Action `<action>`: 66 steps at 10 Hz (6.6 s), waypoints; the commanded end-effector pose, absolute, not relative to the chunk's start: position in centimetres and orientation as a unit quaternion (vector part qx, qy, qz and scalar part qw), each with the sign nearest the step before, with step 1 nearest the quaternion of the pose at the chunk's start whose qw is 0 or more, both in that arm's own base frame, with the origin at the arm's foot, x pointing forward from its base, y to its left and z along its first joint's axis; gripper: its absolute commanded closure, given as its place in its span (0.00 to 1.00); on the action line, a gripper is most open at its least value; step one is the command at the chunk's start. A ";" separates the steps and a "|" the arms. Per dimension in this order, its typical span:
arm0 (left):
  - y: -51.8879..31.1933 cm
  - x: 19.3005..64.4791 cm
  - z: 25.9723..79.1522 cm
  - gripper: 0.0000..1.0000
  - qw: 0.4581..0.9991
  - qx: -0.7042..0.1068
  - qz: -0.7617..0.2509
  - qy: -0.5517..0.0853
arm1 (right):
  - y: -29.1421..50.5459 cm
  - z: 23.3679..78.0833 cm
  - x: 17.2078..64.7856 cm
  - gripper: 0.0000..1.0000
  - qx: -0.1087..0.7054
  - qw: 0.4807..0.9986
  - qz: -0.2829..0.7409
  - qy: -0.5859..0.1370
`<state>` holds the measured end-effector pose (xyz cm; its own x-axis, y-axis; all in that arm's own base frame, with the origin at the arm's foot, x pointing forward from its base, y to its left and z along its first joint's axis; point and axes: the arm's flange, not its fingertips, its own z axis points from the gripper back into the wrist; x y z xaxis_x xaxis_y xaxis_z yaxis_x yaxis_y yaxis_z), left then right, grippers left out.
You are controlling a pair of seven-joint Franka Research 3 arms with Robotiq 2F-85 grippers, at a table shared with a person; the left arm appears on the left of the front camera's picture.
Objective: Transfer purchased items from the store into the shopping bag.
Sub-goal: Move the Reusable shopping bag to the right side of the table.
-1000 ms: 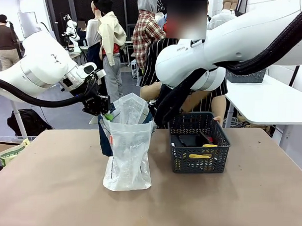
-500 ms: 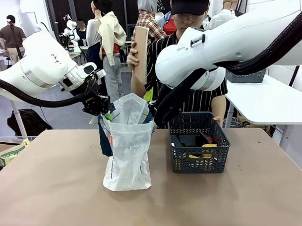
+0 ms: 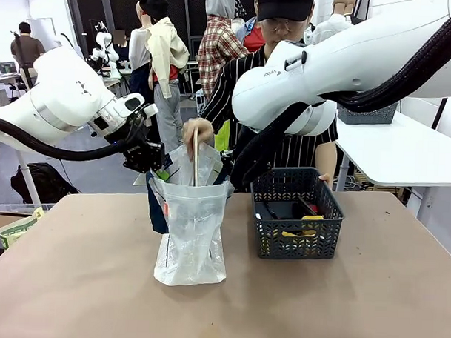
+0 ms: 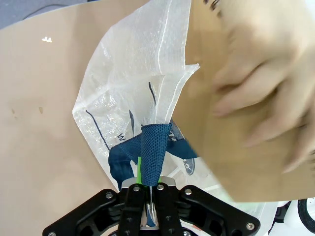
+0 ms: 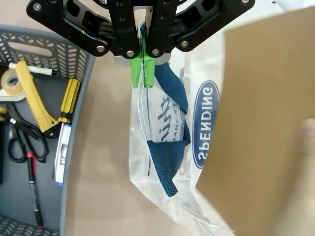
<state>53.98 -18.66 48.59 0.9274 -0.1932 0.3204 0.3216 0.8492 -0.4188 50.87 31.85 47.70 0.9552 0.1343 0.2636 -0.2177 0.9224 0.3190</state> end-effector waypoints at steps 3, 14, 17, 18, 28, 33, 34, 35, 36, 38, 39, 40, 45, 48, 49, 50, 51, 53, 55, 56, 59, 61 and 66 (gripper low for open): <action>-18.6 54.1 48.7 1.00 0.954 -0.236 -0.135 -0.130 | 31.9 47.7 50.8 1.00 0.181 0.973 0.087 -0.117; -18.6 54.1 48.7 1.00 0.954 -0.236 -0.135 -0.130 | 31.9 47.7 50.8 1.00 0.181 0.973 0.087 -0.117; -18.6 54.1 48.7 1.00 0.954 -0.236 -0.135 -0.130 | 31.9 47.7 50.8 1.00 0.181 0.973 0.087 -0.117; -18.6 54.1 48.7 1.00 0.954 -0.236 -0.135 -0.130 | 31.9 47.7 50.8 1.00 0.181 0.973 0.087 -0.117; -18.6 54.1 48.7 1.00 0.954 -0.236 -0.135 -0.130 | 31.9 47.7 50.8 1.00 0.181 0.973 0.087 -0.117; -18.6 54.1 48.7 1.00 0.954 -0.236 -0.135 -0.130 | 31.9 47.7 50.8 1.00 0.181 0.973 0.087 -0.117; -18.6 54.1 48.7 1.00 0.954 -0.236 -0.135 -0.130 | 31.9 47.7 50.8 1.00 0.181 0.973 0.087 -0.117; -18.6 54.1 48.7 1.00 0.954 -0.236 -0.135 -0.130 | 31.9 47.7 50.8 1.00 0.181 0.973 0.087 -0.117; -18.6 54.1 48.7 1.00 0.954 -0.236 -0.135 -0.130 | 31.9 47.7 50.8 1.00 0.181 0.973 0.087 -0.117; -18.6 54.1 48.7 1.00 0.954 -0.236 -0.135 -0.130 | 31.9 47.7 50.8 1.00 0.181 0.973 0.087 -0.117; -18.6 54.1 48.7 1.00 0.954 -0.236 -0.135 -0.130 | 31.9 47.7 50.8 1.00 0.181 0.973 0.087 -0.117; -18.6 54.1 48.7 1.00 0.954 -0.236 -0.135 -0.130 | 31.9 47.7 50.8 1.00 0.181 0.973 0.087 -0.117; -18.6 54.1 48.7 1.00 0.954 -0.236 -0.135 -0.130 | 31.9 47.7 50.8 1.00 0.181 0.973 0.087 -0.117; -18.6 54.1 48.7 1.00 0.954 -0.236 -0.135 -0.130 | 31.9 47.7 50.8 1.00 0.181 0.973 0.087 -0.117; -18.6 54.1 48.7 1.00 0.954 -0.236 -0.135 -0.130 | 31.9 47.7 50.8 1.00 0.181 0.973 0.087 -0.117; -18.6 54.1 48.7 1.00 0.954 -0.236 -0.135 -0.130 | 31.9 47.7 50.8 1.00 0.181 0.973 0.087 -0.117; -18.6 54.1 48.7 1.00 0.954 -0.236 -0.135 -0.130 | 31.9 47.7 50.8 1.00 0.181 0.973 0.087 -0.117; -18.6 54.1 48.7 1.00 0.954 -0.236 -0.135 -0.130 | 31.9 47.7 50.8 1.00 0.181 0.973 0.087 -0.117; -18.6 54.1 48.7 1.00 0.954 -0.236 -0.135 -0.130 | 31.9 47.7 50.8 1.00 0.181 0.973 0.087 -0.117; -18.6 54.1 48.7 1.00 0.954 -0.236 -0.135 -0.130 | 31.9 47.7 50.8 1.00 0.181 0.973 0.087 -0.117; -18.6 54.1 48.7 1.00 0.954 -0.236 -0.135 -0.130 | 31.9 47.7 50.8 1.00 0.181 0.973 0.087 -0.117; -18.6 54.1 48.7 1.00 0.954 -0.236 -0.135 -0.130 | 31.9 47.7 50.8 1.00 0.181 0.973 0.087 -0.117; -18.6 54.1 48.7 1.00 0.954 -0.236 -0.135 -0.130 | 31.9 47.7 50.8 1.00 0.181 0.973 0.087 -0.117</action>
<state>53.99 -18.66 48.58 0.9275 -0.1934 0.3200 0.3216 0.8492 -0.4189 50.87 31.86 47.70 0.9552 0.1345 0.2637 -0.2179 0.9223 0.3190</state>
